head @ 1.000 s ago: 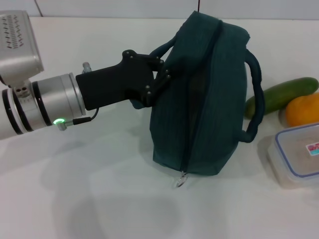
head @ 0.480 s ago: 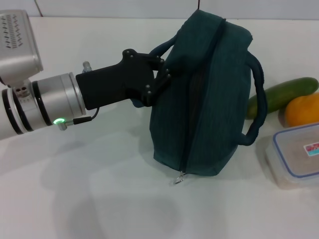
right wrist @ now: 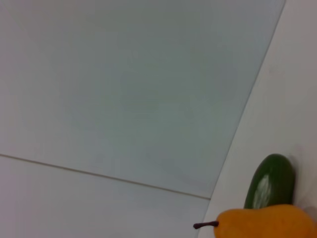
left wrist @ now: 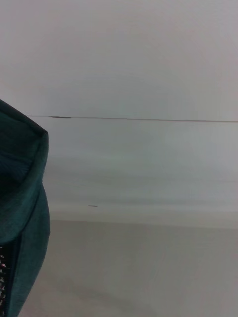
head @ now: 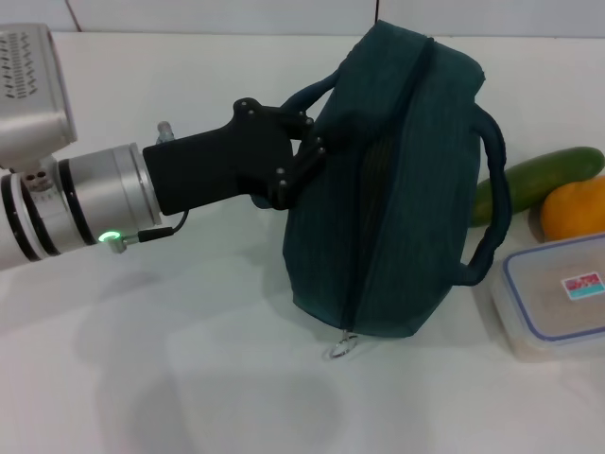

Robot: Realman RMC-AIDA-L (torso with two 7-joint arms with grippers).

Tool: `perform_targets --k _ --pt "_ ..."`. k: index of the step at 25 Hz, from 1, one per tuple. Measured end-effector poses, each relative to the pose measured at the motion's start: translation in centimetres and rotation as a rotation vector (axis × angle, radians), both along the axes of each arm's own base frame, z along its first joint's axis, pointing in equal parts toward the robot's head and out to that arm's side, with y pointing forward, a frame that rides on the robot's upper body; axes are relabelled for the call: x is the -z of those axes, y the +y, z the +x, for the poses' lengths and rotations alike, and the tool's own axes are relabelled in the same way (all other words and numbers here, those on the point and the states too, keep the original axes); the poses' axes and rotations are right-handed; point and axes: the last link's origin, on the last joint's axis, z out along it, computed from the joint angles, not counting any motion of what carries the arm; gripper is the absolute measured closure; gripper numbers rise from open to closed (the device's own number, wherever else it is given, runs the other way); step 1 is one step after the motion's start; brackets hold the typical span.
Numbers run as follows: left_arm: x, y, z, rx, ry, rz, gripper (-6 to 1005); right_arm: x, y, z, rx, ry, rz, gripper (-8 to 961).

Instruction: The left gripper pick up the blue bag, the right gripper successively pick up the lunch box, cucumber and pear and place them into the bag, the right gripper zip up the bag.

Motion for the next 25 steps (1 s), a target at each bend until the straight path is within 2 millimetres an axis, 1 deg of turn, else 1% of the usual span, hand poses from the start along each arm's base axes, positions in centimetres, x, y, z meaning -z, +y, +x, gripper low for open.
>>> perform_targets --k 4,10,18,25 --pt "-0.06 -0.16 -0.11 0.005 -0.003 0.006 959 -0.05 -0.33 0.18 0.013 0.007 0.007 142" --pt "-0.09 -0.19 -0.14 0.006 -0.004 0.009 959 0.19 -0.05 0.00 0.007 0.004 -0.001 143" --pt "-0.09 -0.19 -0.14 0.010 -0.002 0.013 959 0.42 0.11 0.10 0.019 -0.005 -0.001 190" --pt "0.07 -0.01 -0.01 0.011 -0.001 0.008 959 0.43 0.31 0.08 0.009 -0.039 0.012 459"
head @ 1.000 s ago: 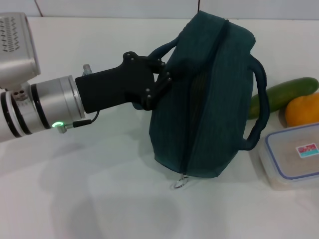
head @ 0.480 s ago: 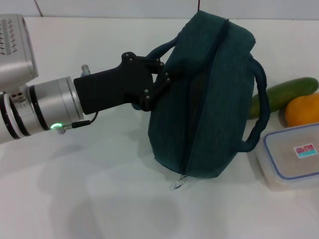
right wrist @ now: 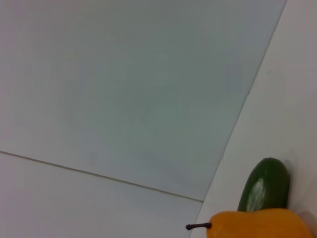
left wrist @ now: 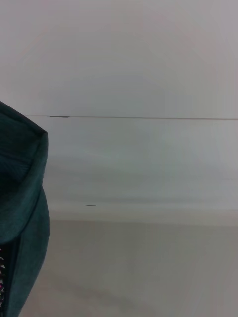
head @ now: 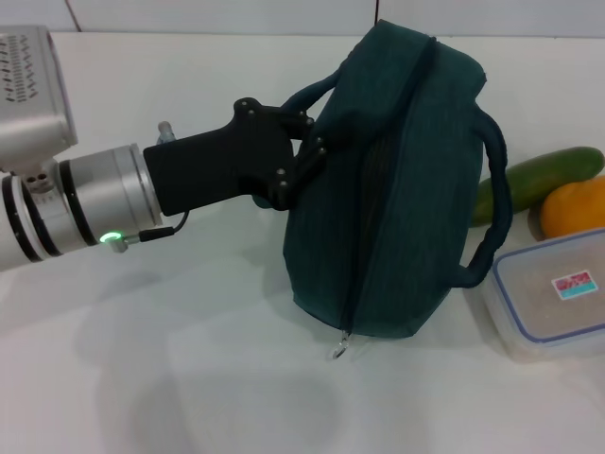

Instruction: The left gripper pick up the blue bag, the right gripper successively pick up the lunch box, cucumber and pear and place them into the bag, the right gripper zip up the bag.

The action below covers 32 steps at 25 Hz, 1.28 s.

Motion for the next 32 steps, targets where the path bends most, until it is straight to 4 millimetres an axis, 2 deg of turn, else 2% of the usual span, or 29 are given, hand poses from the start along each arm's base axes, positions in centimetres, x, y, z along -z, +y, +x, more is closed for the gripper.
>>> perform_targets --k 4,15,22,32 --pt "0.0 0.0 0.0 0.001 0.000 0.000 959 0.0 0.2 -0.2 -0.014 -0.012 -0.001 626" --pt "0.0 0.0 0.0 0.003 0.001 0.001 959 0.3 0.7 -0.6 -0.038 -0.019 -0.010 830" --pt "-0.3 -0.2 0.4 0.023 -0.007 -0.019 959 0.0 0.6 -0.7 -0.086 -0.114 0.041 850" --pt "-3.6 0.2 3.4 -0.069 0.117 -0.215 959 -1.9 0.7 -2.0 -0.260 -0.262 0.170 857"
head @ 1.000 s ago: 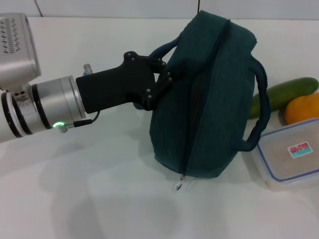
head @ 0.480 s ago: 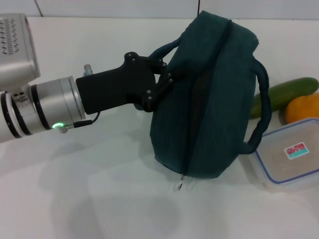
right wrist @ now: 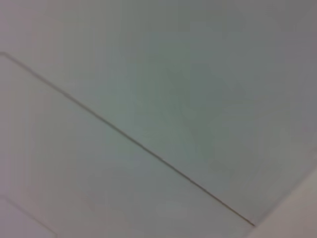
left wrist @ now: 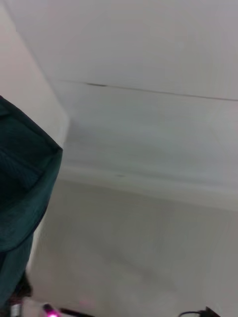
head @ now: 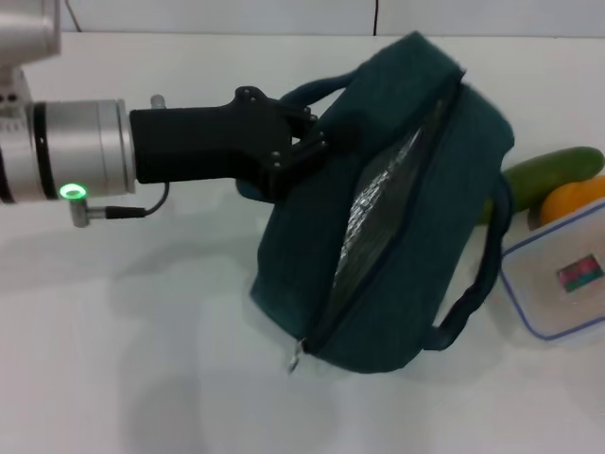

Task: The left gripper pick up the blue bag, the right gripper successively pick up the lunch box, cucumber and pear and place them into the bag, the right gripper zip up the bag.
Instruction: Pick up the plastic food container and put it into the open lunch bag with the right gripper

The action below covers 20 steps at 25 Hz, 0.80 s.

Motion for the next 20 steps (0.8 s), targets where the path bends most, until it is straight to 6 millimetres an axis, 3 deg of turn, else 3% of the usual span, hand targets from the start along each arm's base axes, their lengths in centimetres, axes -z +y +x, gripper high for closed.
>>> perform_targets --k 11,16,20 --pt "1.0 -0.2 0.4 -0.104 0.086 -0.110 960 -1.9 -0.2 -1.9 -0.183 -0.012 0.080 852" --pt "1.8 0.1 1.0 -0.097 0.117 -0.137 960 -3.1 0.8 -3.3 -0.278 0.009 0.121 849" --pt "2.2 0.4 1.3 -0.093 0.118 -0.152 960 -4.5 2.9 -5.0 -0.361 0.048 0.151 847"
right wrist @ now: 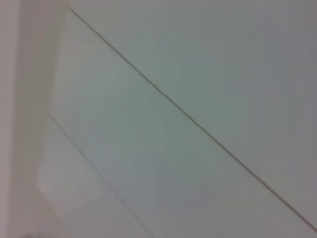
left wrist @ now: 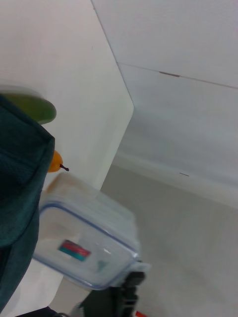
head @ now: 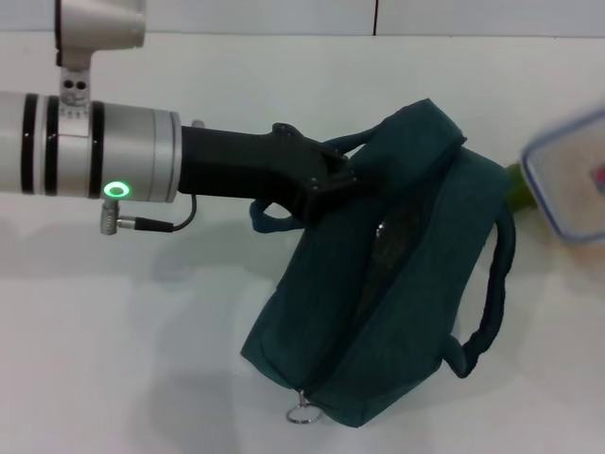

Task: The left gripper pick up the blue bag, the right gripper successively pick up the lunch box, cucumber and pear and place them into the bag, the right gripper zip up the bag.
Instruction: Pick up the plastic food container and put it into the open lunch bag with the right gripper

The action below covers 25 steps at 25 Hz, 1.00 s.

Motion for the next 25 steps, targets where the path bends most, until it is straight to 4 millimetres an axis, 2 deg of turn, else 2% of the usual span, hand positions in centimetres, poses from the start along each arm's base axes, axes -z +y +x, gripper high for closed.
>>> perform_targets --k 5,6,7,8,13,17,25 --pt "0.2 0.3 0.3 0.003 0.001 -0.004 960 -1.1 3.8 -4.2 -0.191 0.050 -0.038 845" --pt "0.2 0.3 0.3 0.004 0.001 -0.004 960 -1.1 3.8 -4.2 -0.191 0.050 -0.038 845" --pt "0.2 0.3 0.4 0.005 0.000 -0.004 960 -1.1 5.2 -5.9 -0.252 0.062 -0.067 844" --pt "0.2 0.4 0.4 0.007 0.000 -0.004 960 -0.9 5.8 -6.8 -0.279 0.068 -0.086 844" --pt "0.6 1.0 1.1 0.014 -0.006 -0.007 960 0.3 7.3 -9.4 -0.361 0.069 -0.176 841" --pt "0.9 1.4 1.0 0.001 -0.008 -0.005 960 0.9 7.0 -9.4 -0.362 0.062 -0.207 839" --pt "0.9 1.7 1.1 0.001 -0.006 0.015 960 1.7 5.0 -6.8 -0.276 0.025 -0.217 836"
